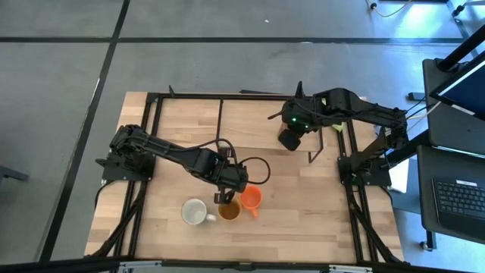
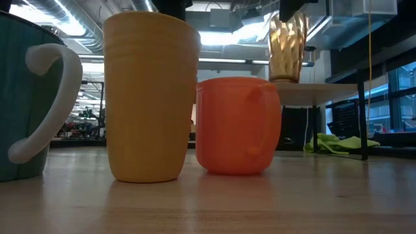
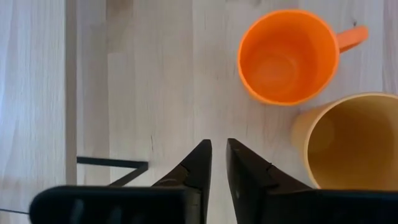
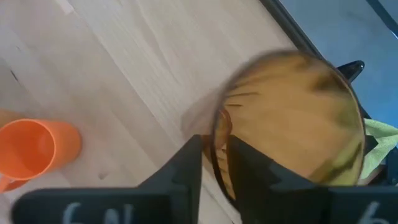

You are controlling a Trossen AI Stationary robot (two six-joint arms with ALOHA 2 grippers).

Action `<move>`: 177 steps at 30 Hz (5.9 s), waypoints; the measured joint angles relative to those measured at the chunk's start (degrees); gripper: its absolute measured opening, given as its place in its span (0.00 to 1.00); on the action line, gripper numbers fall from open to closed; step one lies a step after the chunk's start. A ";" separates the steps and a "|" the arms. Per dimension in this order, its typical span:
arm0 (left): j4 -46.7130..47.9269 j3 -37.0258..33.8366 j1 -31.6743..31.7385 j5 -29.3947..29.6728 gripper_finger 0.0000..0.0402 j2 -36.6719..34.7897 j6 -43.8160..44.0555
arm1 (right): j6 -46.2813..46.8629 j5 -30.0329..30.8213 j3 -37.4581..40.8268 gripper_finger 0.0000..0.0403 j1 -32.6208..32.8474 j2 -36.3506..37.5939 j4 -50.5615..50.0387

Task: Stack small to large cups/mugs on shelf
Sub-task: Put the brown cup on the shelf

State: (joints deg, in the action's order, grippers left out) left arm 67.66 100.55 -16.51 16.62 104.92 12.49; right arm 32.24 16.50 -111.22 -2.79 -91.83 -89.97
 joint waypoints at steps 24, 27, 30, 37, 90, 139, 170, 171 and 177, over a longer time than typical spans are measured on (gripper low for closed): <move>-1.40 0.00 0.63 0.04 0.14 0.00 -0.68 | 0.69 4.88 0.00 0.20 0.76 -0.04 -0.03; -1.40 0.00 0.90 0.04 0.14 0.00 -0.83 | 0.61 4.88 0.00 0.20 0.76 -0.04 -0.03; -1.40 0.00 0.90 0.04 0.14 0.00 -0.83 | 0.59 4.85 0.00 0.20 0.76 -0.04 -0.04; -1.40 0.00 0.90 0.04 0.14 0.00 -0.85 | 0.81 2.82 0.00 0.21 0.79 -0.04 -0.04; -27.24 0.00 13.19 -15.38 0.11 -0.02 -8.16 | 8.17 18.79 -23.72 0.29 16.42 0.96 0.11; -61.13 -15.85 26.79 -19.56 0.07 0.98 10.93 | 90.38 31.53 29.18 0.02 49.59 4.57 22.65; -75.39 -15.23 29.03 -27.13 0.07 9.03 14.08 | 82.89 35.72 31.98 0.02 43.41 4.59 31.44; -75.39 -15.23 29.03 -27.32 0.07 9.03 14.00 | 82.91 35.70 31.98 0.02 43.41 4.59 30.42; -68.96 -15.21 29.13 -26.65 0.07 6.81 8.35 | 85.08 32.12 31.95 0.02 42.74 4.57 18.33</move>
State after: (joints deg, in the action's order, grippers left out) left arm -1.30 85.34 12.62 -10.03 111.73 20.84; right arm 117.32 48.62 -79.26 39.95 -87.26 -71.64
